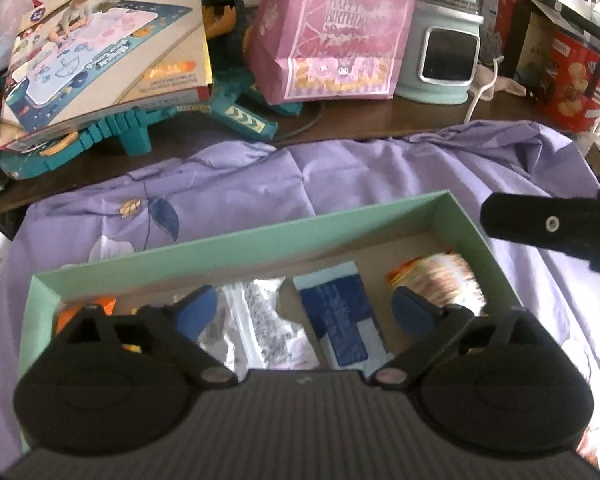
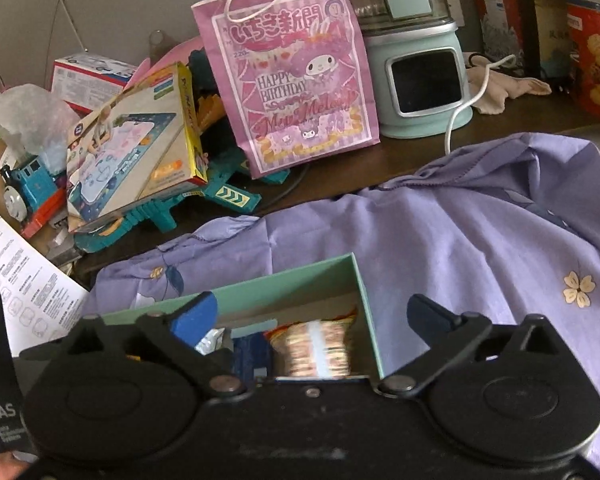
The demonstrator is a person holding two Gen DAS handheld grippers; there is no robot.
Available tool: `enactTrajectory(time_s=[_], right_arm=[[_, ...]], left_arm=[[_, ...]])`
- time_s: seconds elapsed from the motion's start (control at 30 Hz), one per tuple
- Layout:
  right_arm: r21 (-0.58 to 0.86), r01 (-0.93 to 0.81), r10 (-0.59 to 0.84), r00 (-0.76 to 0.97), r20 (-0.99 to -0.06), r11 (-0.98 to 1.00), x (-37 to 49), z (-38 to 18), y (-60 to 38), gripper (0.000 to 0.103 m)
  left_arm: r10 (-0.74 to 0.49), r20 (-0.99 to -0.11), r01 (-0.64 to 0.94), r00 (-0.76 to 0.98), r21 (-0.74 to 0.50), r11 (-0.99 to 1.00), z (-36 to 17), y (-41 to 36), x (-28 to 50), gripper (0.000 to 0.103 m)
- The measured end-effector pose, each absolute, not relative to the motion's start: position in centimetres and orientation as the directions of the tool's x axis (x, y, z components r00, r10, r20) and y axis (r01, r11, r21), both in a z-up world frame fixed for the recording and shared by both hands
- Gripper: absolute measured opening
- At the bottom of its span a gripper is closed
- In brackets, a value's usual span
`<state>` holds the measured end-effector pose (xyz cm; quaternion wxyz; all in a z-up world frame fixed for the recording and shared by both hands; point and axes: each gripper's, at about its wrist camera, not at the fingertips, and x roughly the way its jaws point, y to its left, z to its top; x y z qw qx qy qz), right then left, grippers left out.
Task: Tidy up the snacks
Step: 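Release blue wafer bar in tray with left tool while right tool releases bread roll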
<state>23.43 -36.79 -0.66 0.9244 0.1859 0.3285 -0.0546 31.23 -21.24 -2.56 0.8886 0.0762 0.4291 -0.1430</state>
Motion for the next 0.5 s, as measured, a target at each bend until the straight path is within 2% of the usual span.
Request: enactTrajectory(time_s=[0.2,0.5], right_arm=[[0.294,0.202,0.038,0.763,-0.646,0.934,21.3,-0.1,-36.2,0.103],[0.313,0.178,0.067,0.768,-0.637,0.933,16.5,1.6,-35.8,0.103]], left_arm=[[-0.194,-0.789,0.327,0.583,0.009,0.945,-1.8,-20.7,29.1,0.103],[-0.222,-0.790,0.360,0.571,-0.002,0.933,-0.2,-19.9,24.0,0.103]])
